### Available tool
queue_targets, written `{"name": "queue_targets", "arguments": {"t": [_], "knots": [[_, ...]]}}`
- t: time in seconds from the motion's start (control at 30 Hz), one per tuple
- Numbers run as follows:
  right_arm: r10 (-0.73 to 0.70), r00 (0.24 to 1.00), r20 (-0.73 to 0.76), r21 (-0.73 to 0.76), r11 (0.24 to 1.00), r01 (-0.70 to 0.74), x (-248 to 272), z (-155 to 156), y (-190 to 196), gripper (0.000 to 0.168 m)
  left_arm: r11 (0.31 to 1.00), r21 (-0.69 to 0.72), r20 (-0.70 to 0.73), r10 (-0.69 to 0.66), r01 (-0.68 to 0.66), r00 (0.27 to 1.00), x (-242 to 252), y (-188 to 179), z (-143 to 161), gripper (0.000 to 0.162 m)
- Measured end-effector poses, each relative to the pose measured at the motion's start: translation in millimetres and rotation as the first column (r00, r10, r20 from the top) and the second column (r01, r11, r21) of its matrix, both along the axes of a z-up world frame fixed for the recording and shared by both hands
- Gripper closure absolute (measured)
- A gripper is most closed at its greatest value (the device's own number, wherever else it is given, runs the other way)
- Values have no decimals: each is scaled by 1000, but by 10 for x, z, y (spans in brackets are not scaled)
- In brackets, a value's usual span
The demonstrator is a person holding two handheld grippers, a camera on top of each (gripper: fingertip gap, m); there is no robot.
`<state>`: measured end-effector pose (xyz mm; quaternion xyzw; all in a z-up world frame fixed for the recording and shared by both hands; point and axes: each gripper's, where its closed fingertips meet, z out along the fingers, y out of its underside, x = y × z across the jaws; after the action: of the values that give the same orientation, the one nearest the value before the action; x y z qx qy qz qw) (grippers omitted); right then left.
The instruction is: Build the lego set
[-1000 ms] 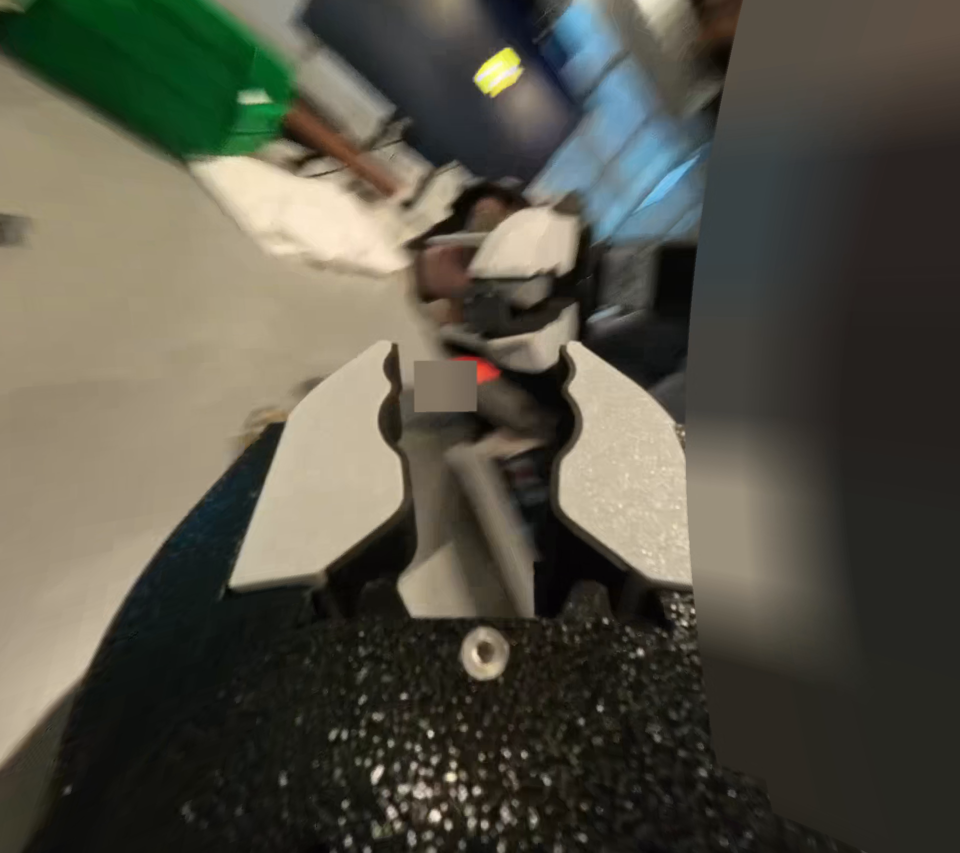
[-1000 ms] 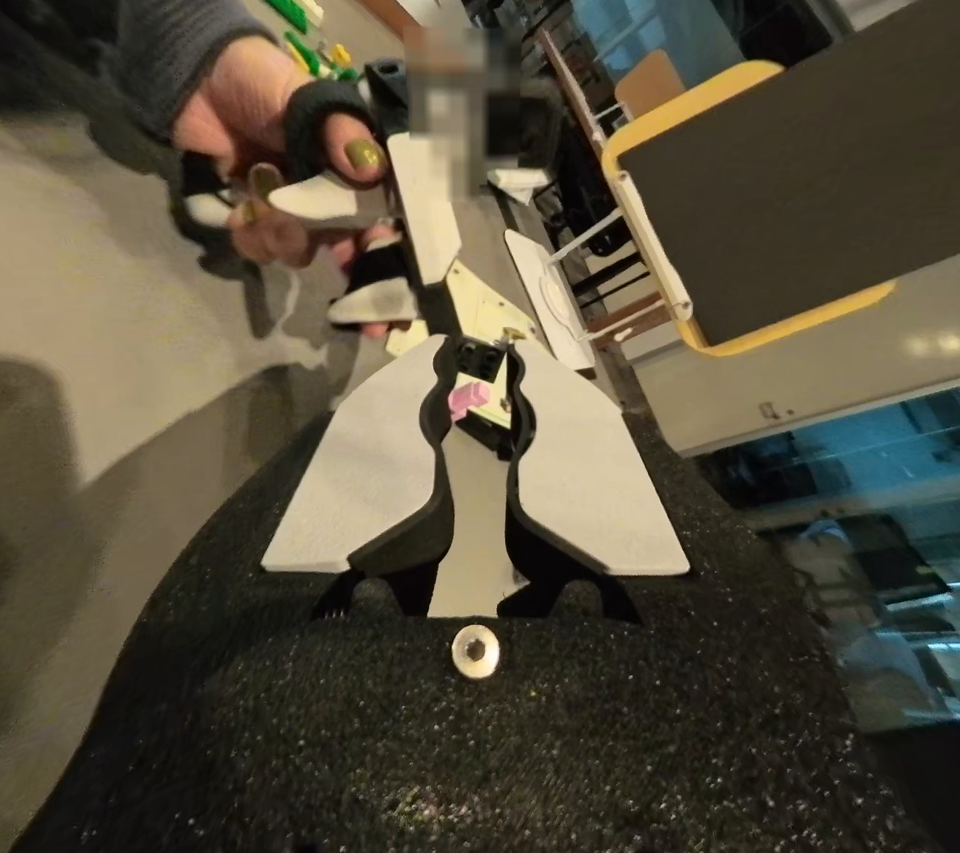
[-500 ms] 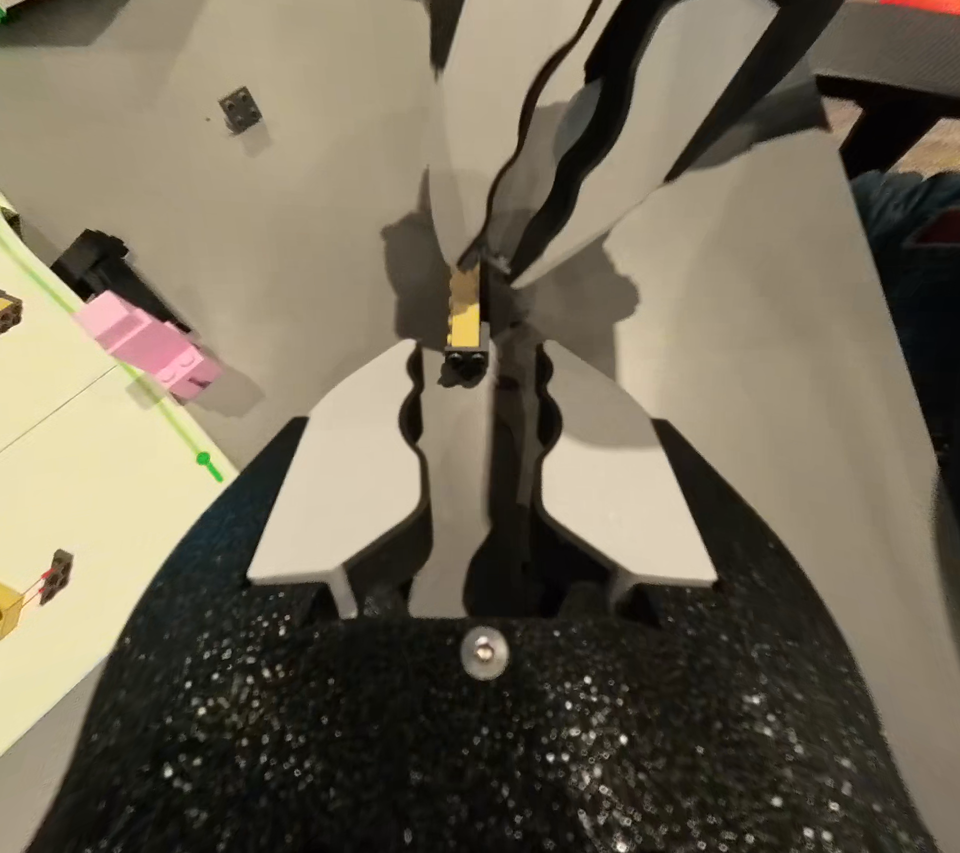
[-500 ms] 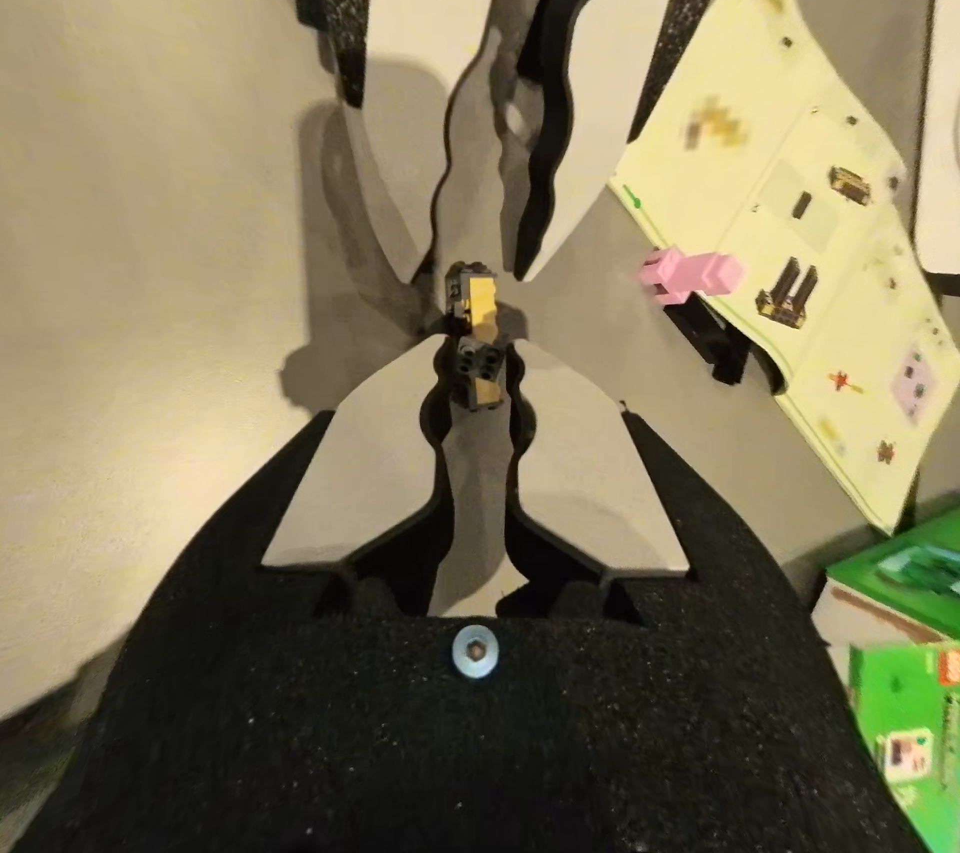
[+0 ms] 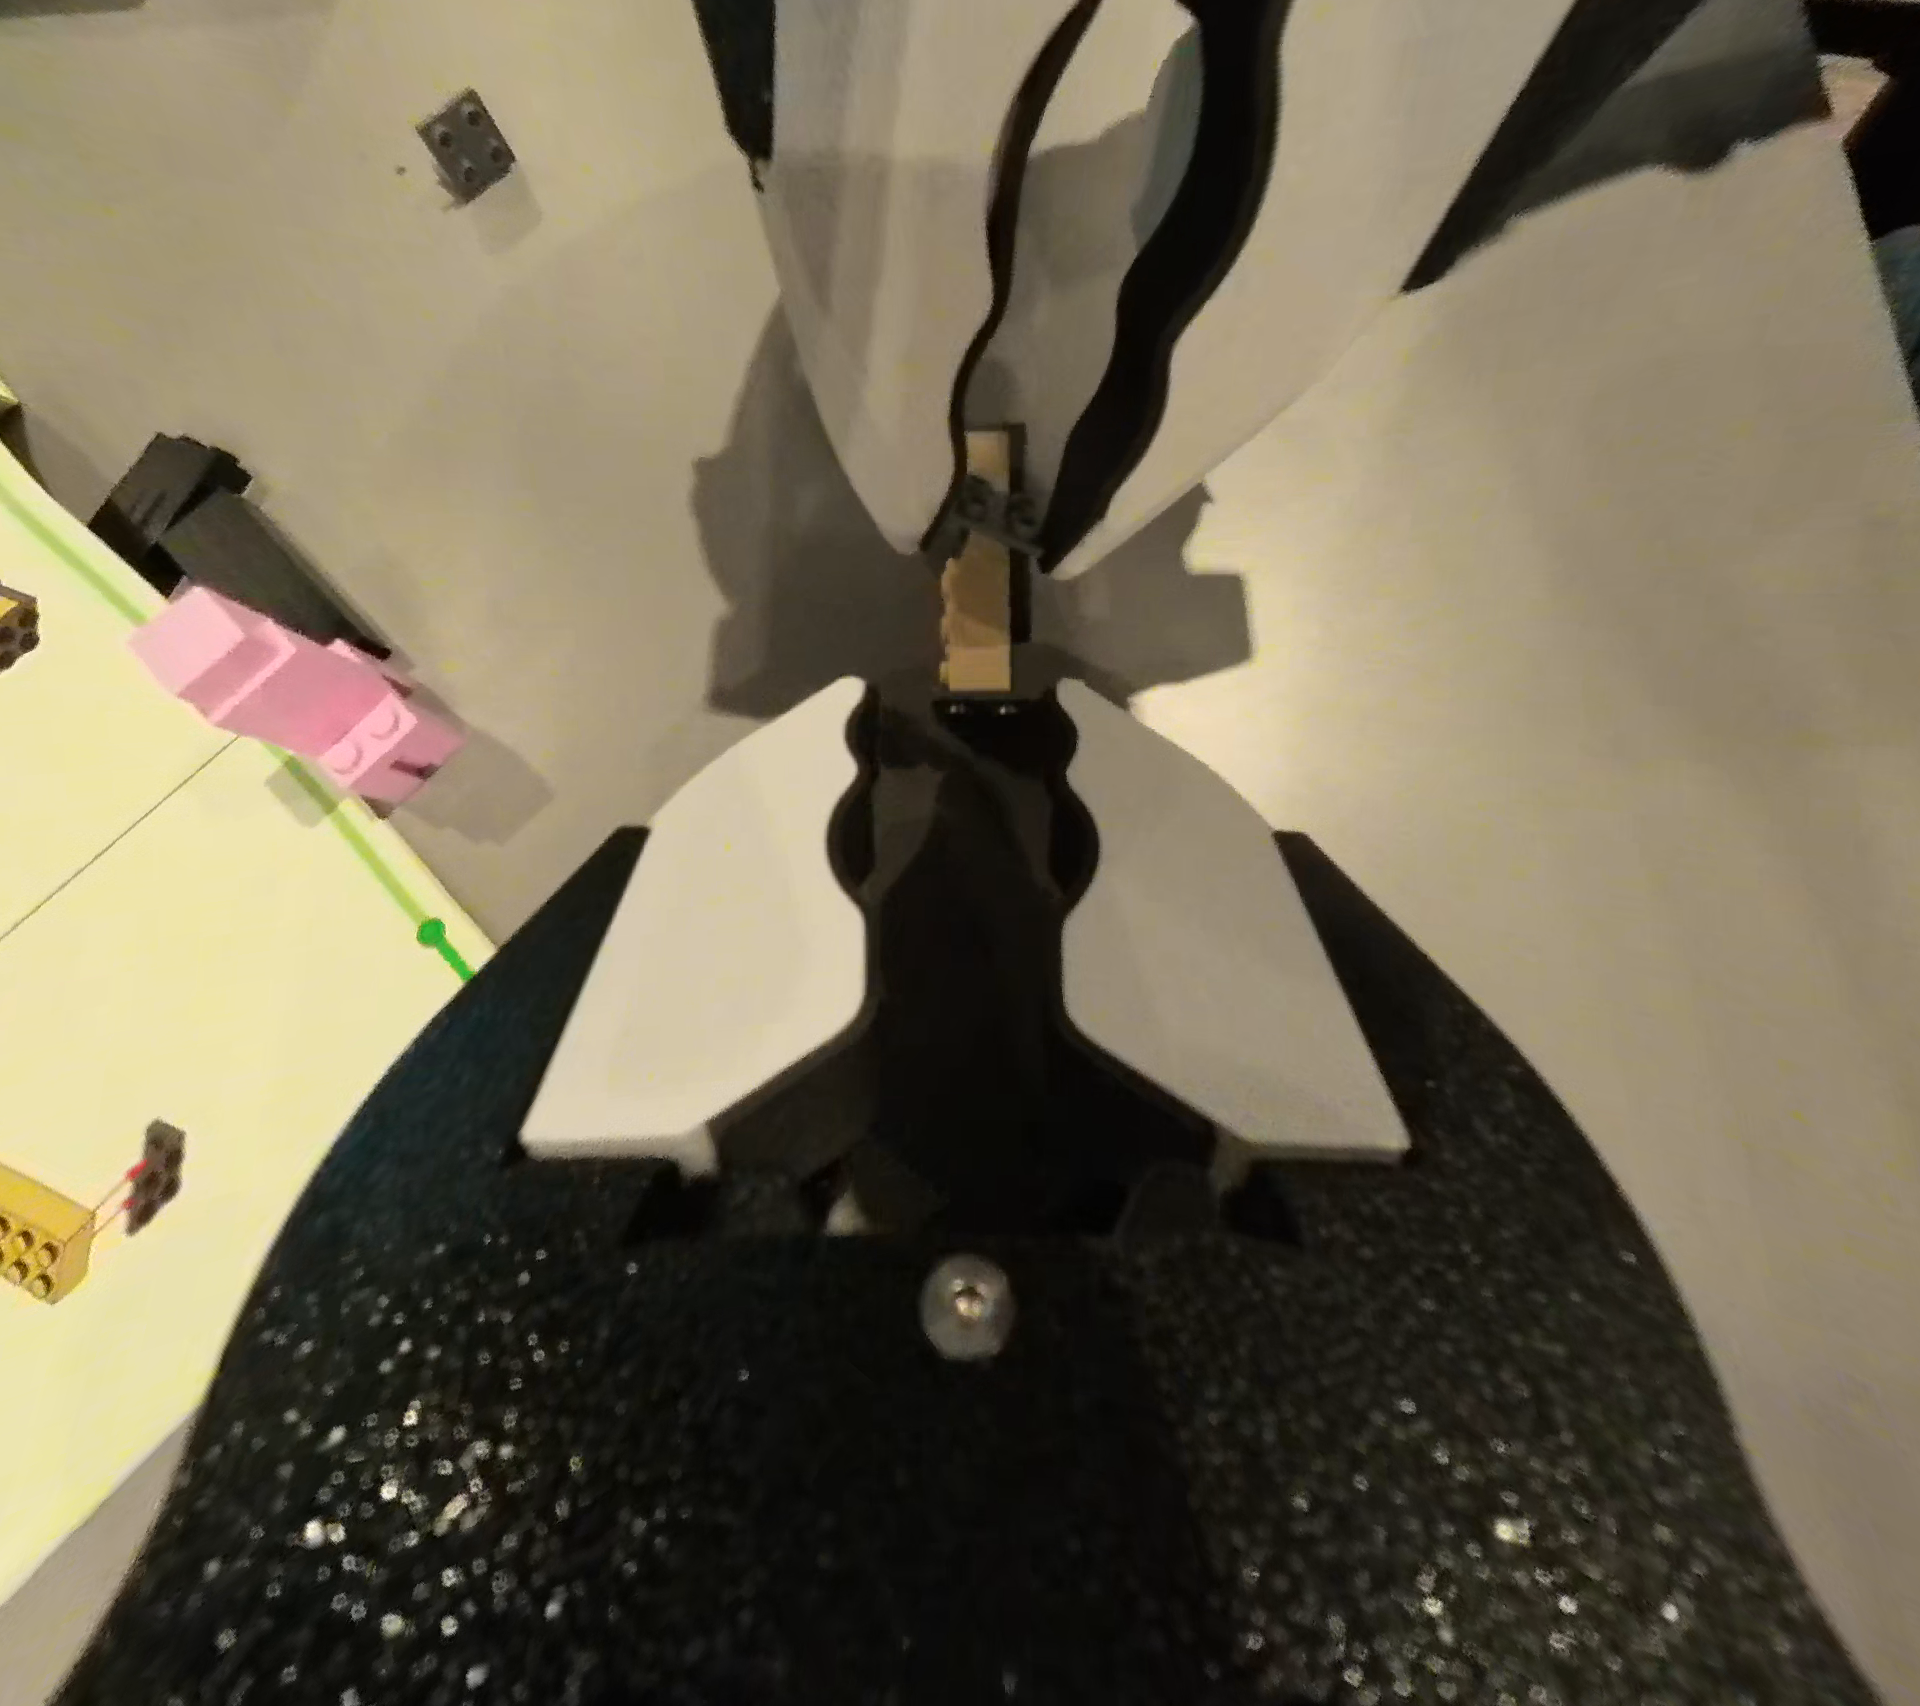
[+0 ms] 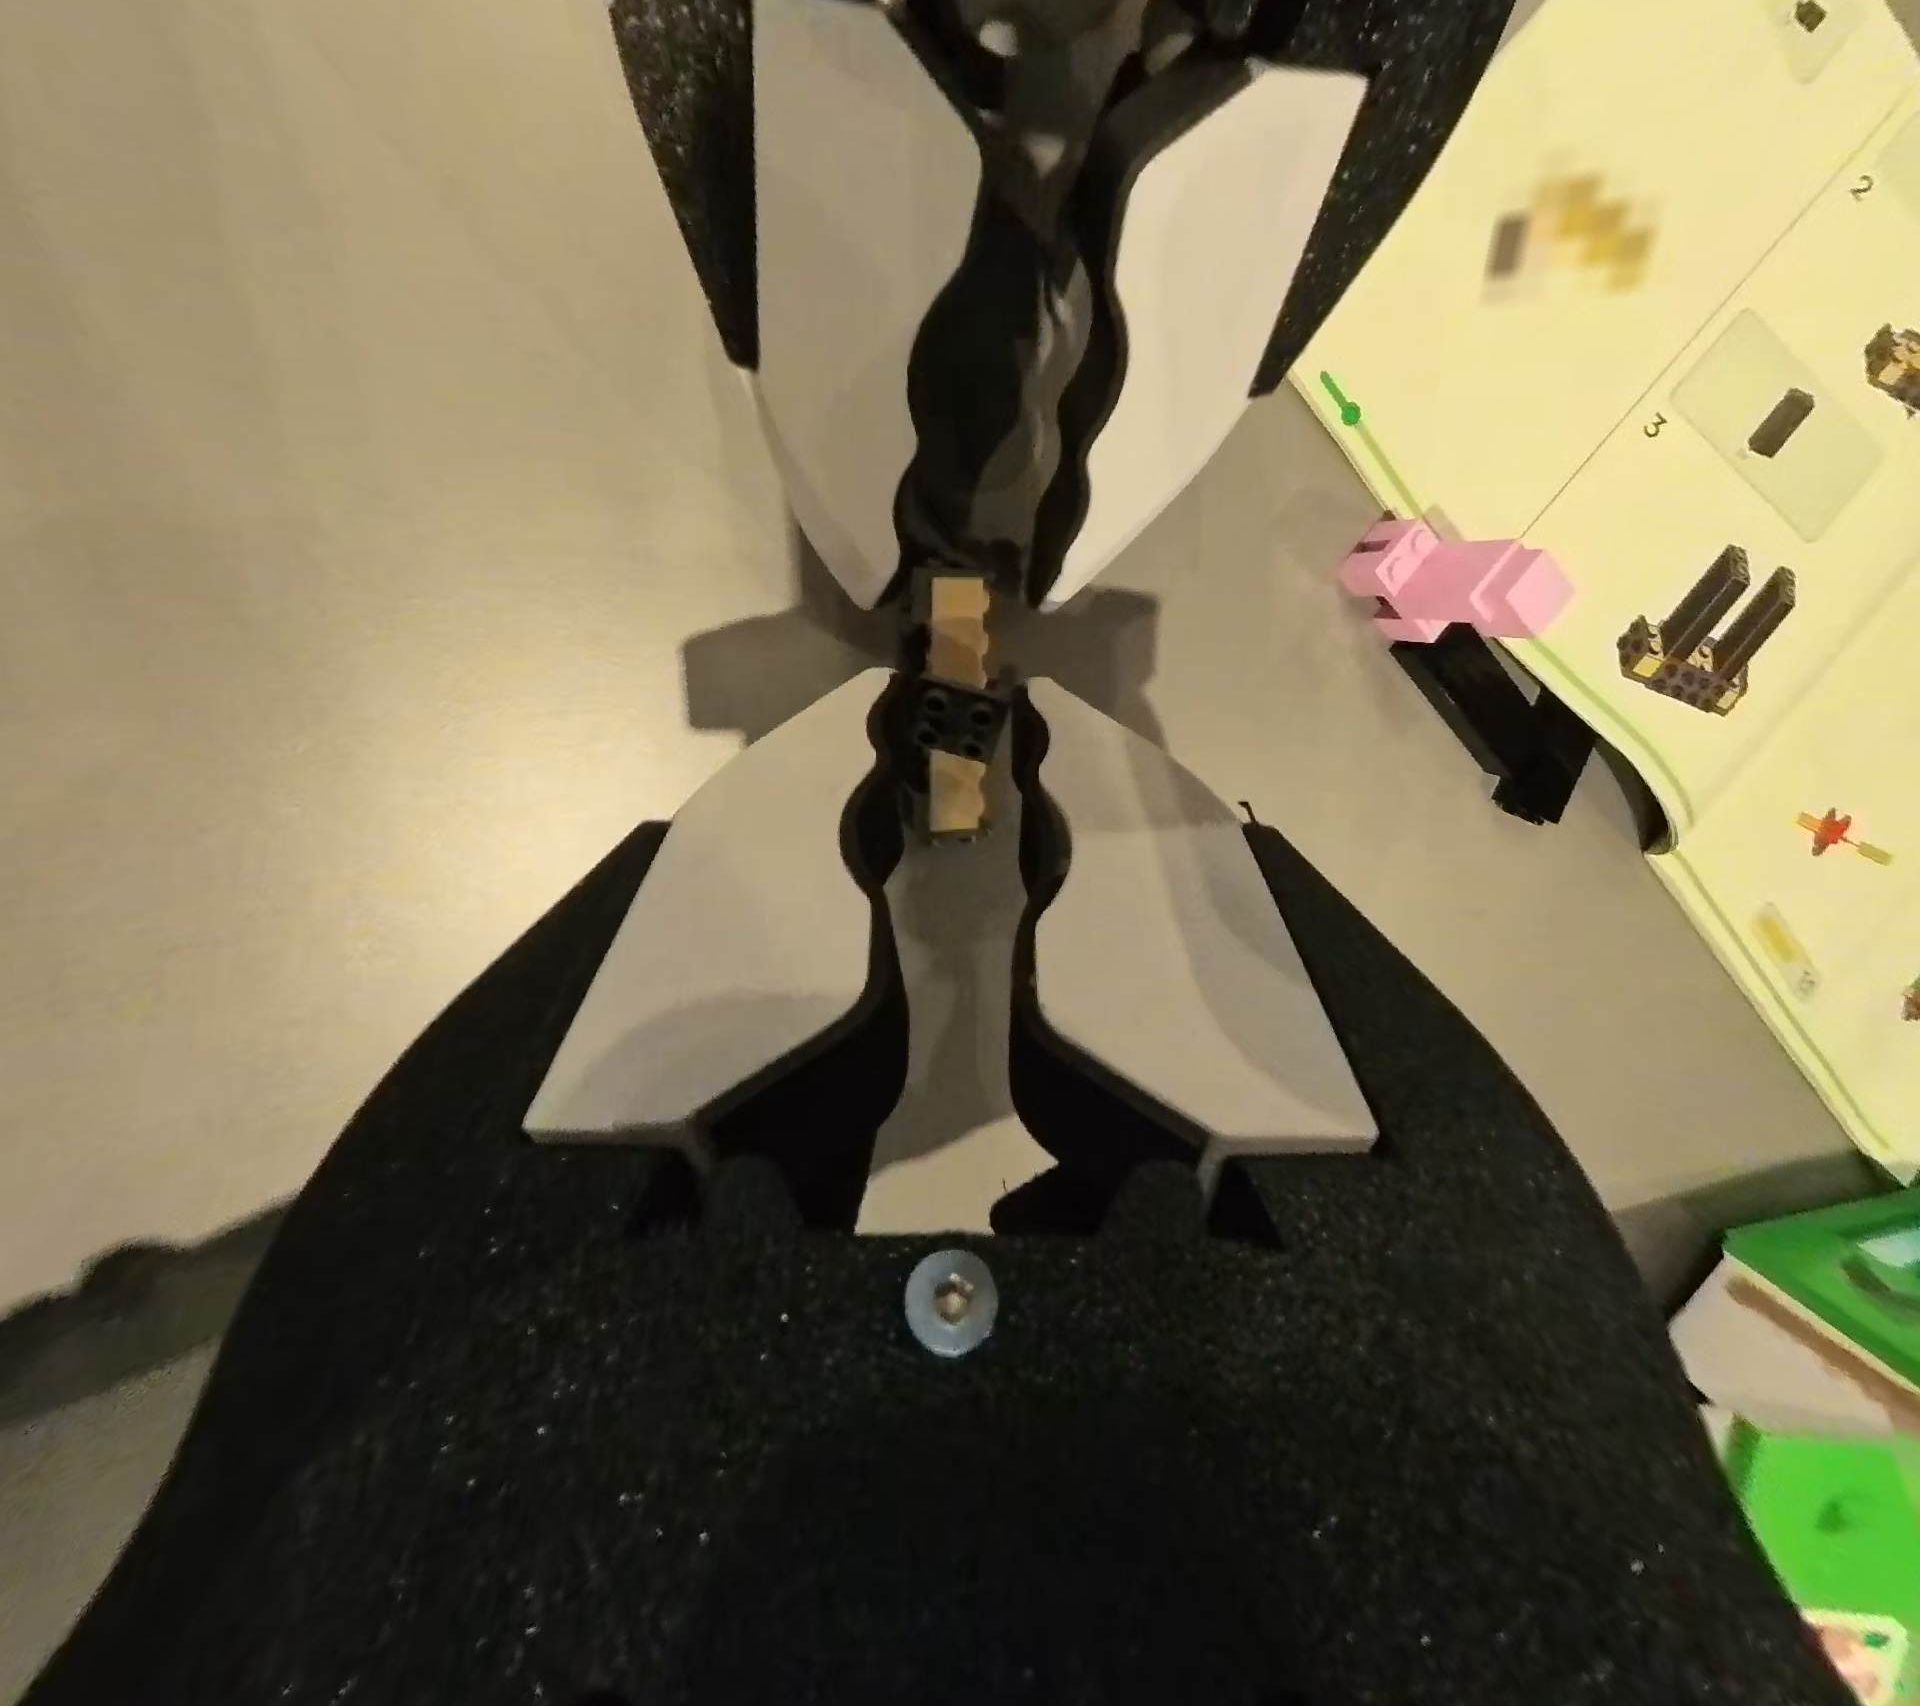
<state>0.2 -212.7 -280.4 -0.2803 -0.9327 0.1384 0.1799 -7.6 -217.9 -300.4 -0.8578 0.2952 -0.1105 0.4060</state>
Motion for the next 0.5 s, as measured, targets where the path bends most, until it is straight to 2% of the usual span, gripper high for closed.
{"name": "queue_targets", "arguments": {"t": [0.2,0.5], "knots": [[2,1000,-15,-3,1000,-2,-1,32,0,151,1000,-6,4,-20,20,1000,28,10,-6,144],[-8,999,-37,1,1000,8,18,43,23,151,1000,13,-18,-21,21,1000,33,17,-4,145]]}}
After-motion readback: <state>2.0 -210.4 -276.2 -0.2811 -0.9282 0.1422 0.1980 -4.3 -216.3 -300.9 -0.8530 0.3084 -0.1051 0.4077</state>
